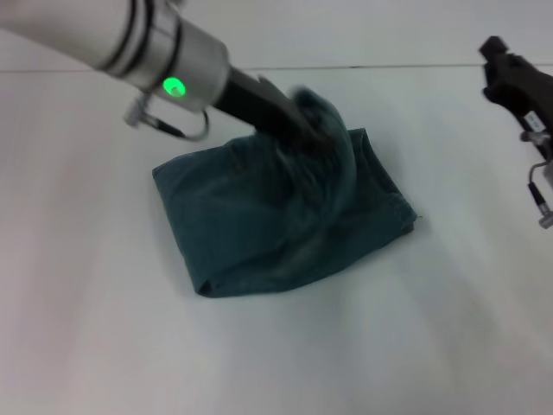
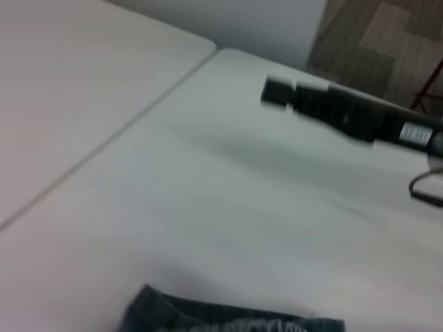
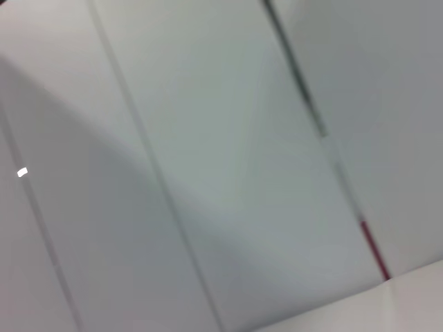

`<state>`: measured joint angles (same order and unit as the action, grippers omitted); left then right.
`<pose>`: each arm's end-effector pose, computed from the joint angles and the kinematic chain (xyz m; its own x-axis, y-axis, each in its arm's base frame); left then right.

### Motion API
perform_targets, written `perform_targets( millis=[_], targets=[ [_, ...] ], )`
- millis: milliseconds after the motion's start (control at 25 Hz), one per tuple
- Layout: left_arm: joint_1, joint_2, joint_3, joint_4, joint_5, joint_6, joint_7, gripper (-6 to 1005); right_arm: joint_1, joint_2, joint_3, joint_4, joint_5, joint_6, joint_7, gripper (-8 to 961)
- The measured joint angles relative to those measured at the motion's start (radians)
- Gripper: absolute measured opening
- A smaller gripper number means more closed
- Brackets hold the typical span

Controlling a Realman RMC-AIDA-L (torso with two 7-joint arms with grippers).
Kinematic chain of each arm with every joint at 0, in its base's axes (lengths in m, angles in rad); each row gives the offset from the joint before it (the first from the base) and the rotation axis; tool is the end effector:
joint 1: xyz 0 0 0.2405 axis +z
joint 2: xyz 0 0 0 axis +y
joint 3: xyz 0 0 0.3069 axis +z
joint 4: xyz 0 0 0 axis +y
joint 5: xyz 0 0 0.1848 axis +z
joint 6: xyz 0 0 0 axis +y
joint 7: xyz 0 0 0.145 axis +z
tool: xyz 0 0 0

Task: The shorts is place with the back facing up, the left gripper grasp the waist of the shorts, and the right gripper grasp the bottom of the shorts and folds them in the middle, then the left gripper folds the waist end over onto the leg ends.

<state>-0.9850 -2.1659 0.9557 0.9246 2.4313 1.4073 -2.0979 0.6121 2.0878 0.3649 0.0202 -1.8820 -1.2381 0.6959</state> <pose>-0.1184 0.4252 -0.0652 0.9214 0.3813 0.0748 0.3885 -0.9006 -0.1947 0.3045 0.3830 -0.0229 0.3595 -0.0051 -0.9331 -0.8845 -0.3206 -0.3390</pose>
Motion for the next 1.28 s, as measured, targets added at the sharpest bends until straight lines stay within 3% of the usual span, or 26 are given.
perform_targets(
  millis=[160,400,560,760,920,1040,1200,1280],
  targets=[
    [0.001,-0.002,0.101,-0.099,-0.084,-0.112,0.001,195,-0.012,0.000,0.009,-0.001,0.033,-0.006,0.011,17],
    [0.050,0.001,0.106,-0.099,-0.199,-0.145,0.025,416,-0.014,-0.001,-0.020,-0.002,0.030,-0.007,0.023,18],
    [0.167,0.003,0.102,-0.009,-0.333,-0.115,0.049,605,-0.007,-0.013,-0.131,-0.046,0.021,-0.037,0.105,18],
    [0.339,0.007,0.025,0.073,-0.507,-0.015,0.115,753,0.008,-0.014,-0.386,-0.261,-0.025,-0.178,0.392,19],
    [0.441,0.021,-0.110,0.057,-0.586,0.105,0.181,854,-0.011,-0.013,-0.622,-0.468,-0.027,-0.323,0.605,136],
    [0.501,0.040,-0.192,0.010,-0.593,0.172,0.213,907,-0.058,-0.032,-0.839,-0.674,-0.028,-0.448,0.797,240],
    [0.559,0.070,-0.237,-0.061,-0.588,0.247,0.252,949,-0.113,-0.043,-0.922,-0.786,-0.055,-0.508,0.828,425],
    [0.572,0.075,-0.245,-0.071,-0.578,0.267,0.257,949,-0.149,-0.044,-0.932,-0.841,-0.087,-0.540,0.826,485]
  ],
)
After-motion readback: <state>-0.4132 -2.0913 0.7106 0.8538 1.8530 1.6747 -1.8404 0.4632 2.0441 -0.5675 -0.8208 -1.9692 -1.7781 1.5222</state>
